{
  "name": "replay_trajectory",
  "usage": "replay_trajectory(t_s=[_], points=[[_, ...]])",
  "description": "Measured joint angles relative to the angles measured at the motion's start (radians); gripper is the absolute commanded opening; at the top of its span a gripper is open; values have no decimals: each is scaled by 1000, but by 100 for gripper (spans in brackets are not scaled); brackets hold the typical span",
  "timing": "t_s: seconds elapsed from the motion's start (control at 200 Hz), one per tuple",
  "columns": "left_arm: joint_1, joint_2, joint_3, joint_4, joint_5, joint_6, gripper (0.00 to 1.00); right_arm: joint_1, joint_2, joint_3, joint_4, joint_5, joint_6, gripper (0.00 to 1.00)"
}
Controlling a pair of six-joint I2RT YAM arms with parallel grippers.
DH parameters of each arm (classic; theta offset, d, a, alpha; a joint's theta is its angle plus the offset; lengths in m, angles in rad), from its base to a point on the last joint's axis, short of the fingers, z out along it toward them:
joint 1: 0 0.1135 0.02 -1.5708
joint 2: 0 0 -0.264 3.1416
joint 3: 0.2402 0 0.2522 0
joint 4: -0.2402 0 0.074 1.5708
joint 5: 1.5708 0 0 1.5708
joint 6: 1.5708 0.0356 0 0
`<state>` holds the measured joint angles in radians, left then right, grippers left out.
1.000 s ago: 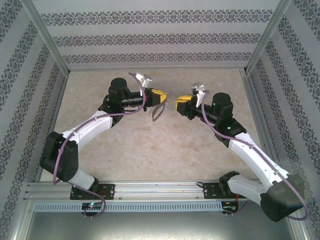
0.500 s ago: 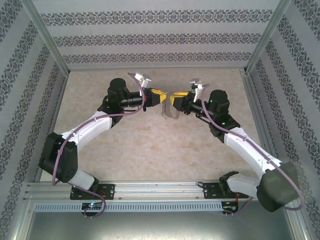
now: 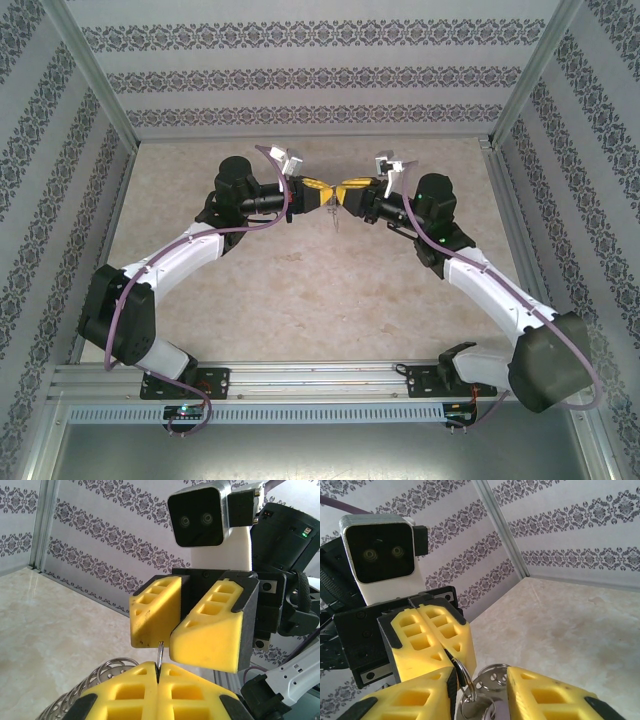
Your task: Put the keys on the keyring
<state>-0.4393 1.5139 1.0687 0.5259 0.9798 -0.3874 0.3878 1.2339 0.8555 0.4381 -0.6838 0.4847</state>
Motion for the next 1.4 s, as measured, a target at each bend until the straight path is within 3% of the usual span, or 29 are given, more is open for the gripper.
replay_trajectory(t_s=[0.13,0.44,0.535,0.62,0.829,0.909,1.069,1.399], points=[[0,0,0,0,1,-3,0,0,2,0,11,-15,11,23],[0,0,0,5,7,-7,0,0,11,0,23,-42,12,22],[0,0,0,6,6,-7,0,0,14,0,24,-47,14,14],[1,0,0,6,5,-11,0,0,14,0,23,-52,15,0],[1,0,0,8,2,-14,0,0,14,0,23,-58,12,0],[1,0,0,7,-7,-11,16,-2,14,6,7,-58,0,0],[1,-15,-2,-13,-28,24,36,-6,7,56,-113,-53,-76,0],[3,-72,3,-114,-43,111,55,-6,-31,237,-535,42,-388,0]])
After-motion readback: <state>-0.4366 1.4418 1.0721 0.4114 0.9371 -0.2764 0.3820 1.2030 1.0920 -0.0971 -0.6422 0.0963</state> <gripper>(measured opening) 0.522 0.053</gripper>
